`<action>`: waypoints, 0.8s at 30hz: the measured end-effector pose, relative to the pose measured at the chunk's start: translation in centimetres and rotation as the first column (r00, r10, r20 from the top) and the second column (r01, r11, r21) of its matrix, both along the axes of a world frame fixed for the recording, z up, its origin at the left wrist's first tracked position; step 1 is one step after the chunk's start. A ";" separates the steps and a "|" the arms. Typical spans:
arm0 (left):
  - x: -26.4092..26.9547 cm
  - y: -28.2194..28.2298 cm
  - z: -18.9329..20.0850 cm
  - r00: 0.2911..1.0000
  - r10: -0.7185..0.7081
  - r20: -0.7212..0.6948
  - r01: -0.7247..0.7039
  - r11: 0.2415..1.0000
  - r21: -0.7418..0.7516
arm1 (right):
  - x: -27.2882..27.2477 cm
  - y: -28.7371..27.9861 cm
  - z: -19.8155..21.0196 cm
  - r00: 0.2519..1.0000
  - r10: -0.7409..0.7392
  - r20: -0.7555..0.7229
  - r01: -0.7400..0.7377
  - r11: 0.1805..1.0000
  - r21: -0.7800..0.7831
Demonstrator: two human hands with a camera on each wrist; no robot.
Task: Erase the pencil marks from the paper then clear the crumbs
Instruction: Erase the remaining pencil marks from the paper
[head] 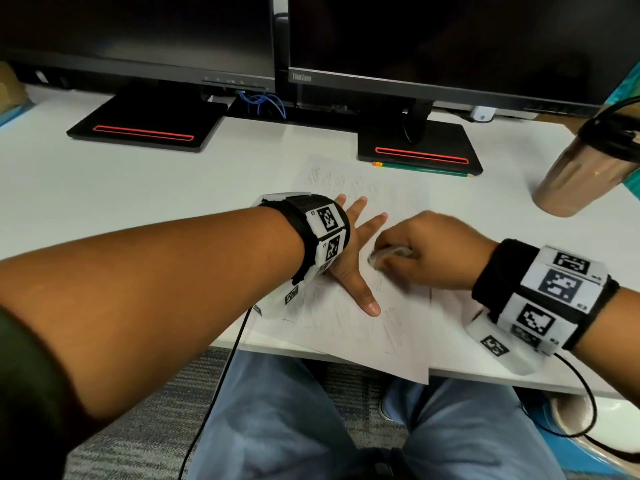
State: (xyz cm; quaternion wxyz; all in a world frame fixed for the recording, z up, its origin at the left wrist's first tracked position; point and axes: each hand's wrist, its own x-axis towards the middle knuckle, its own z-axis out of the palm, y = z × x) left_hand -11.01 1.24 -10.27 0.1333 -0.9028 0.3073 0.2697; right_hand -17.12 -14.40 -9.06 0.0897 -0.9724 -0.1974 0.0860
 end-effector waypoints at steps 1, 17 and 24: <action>0.0 0.0 0.0 1.000 0.000 0.003 0.000 1.000 -0.005 | 0.1 0.0 0.1 0.999 -0.001 0.046 0.003 0.999 -0.038; 0.0 0.0 0.1 1.000 0.002 0.008 -0.002 1.000 0.004 | -0.4 0.1 0.0 0.999 0.040 0.002 -0.040 0.999 0.005; -0.1 0.0 0.0 1.000 0.000 0.014 0.000 1.000 -0.001 | -0.5 0.2 -0.3 0.994 0.047 -0.099 -0.034 0.991 0.131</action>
